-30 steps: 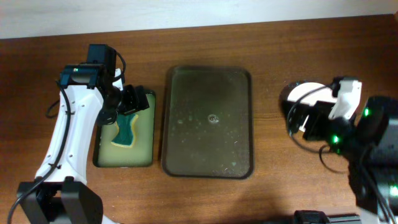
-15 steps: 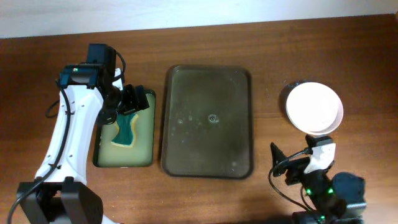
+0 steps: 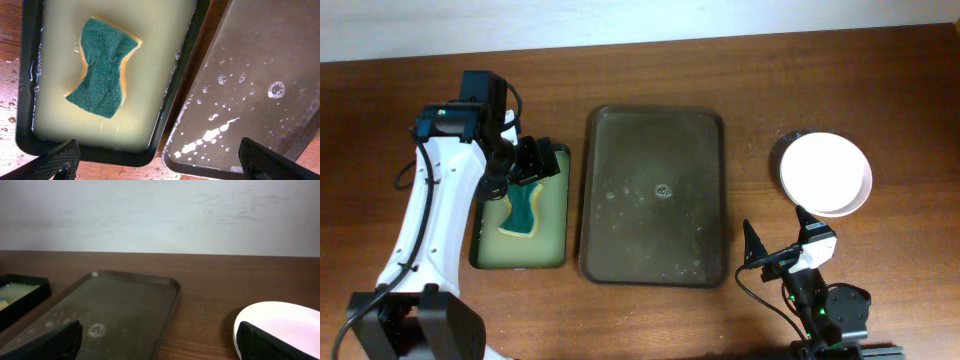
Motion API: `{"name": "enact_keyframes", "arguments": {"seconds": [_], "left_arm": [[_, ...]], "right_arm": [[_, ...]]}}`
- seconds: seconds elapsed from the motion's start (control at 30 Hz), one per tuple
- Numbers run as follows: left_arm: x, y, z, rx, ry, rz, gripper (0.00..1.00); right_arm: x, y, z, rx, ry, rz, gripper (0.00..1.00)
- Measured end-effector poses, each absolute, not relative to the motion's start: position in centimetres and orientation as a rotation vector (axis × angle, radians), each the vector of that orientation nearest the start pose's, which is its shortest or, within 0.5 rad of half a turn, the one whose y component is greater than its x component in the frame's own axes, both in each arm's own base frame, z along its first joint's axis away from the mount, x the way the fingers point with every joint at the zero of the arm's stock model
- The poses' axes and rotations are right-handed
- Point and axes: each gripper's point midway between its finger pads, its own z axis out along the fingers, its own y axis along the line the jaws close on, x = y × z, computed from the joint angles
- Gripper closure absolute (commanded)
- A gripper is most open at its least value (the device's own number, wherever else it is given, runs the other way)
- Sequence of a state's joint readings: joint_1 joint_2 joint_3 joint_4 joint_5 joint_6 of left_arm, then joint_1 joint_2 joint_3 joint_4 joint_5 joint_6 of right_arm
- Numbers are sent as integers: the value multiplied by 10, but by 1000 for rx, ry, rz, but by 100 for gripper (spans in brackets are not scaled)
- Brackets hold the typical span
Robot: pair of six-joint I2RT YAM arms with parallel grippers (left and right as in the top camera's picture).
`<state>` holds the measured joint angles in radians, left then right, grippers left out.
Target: Clean dirty plates on tray and stack at the side
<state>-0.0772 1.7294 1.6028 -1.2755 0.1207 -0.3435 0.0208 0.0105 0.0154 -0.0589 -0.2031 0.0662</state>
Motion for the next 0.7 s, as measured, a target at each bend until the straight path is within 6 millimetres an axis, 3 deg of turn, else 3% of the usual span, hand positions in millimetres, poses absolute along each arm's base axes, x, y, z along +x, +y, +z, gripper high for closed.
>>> {"name": "enact_keyframes", "arguments": {"seconds": [0.23,0.27,0.33,0.37,0.4,0.43,0.47,0.5,0.53,0.57,0.63,0.7], "left_arm": [[350,-47,162,-380,2965,-217,1],[351,-45,171,-364,2931,-182,1],[361,-47,207,-303,2752,-154,1],[366,-53,261,-246,2529,-153,1],[361,-53,295,-230,2387,-155,0],[342,-42,328,-245,2238,-144,1],[331,-33,346,-266,2130,-139,1],[323,-22,351,-304,2004,-146,1],[306,-8,328,-360,1970,-129,1],[291,4,292,-416,1913,-131,1],[280,10,270,-449,1759,-176,1],[252,19,226,-512,1706,-201,1]], "right_arm": [[242,40,164,-119,1624,232,2],[242,40,165,-119,1624,232,2],[242,40,165,-120,1623,232,1],[242,40,164,-119,1624,233,2],[242,40,164,-119,1624,232,2],[242,40,164,-119,1624,232,2],[242,40,164,-119,1624,232,2],[242,40,164,-119,1623,232,2],[242,40,164,-119,1624,232,2],[242,40,164,-119,1625,232,2],[242,40,164,-119,1624,232,2],[242,40,164,-119,1623,232,2]]}}
